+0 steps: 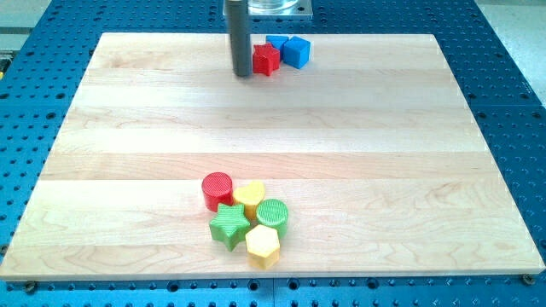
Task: Push the red star into the blue blocks
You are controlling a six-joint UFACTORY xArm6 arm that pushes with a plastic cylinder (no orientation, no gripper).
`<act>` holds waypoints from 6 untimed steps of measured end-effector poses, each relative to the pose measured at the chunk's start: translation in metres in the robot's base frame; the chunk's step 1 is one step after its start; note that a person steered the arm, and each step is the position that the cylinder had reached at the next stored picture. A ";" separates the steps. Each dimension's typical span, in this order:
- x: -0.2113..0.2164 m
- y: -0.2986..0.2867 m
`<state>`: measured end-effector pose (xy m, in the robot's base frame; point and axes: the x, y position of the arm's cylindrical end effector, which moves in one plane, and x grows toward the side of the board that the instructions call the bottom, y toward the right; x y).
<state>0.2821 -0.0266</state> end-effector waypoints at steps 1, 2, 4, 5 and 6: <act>-0.001 0.024; 0.028 0.007; 0.080 0.070; 0.080 0.080; 0.080 0.080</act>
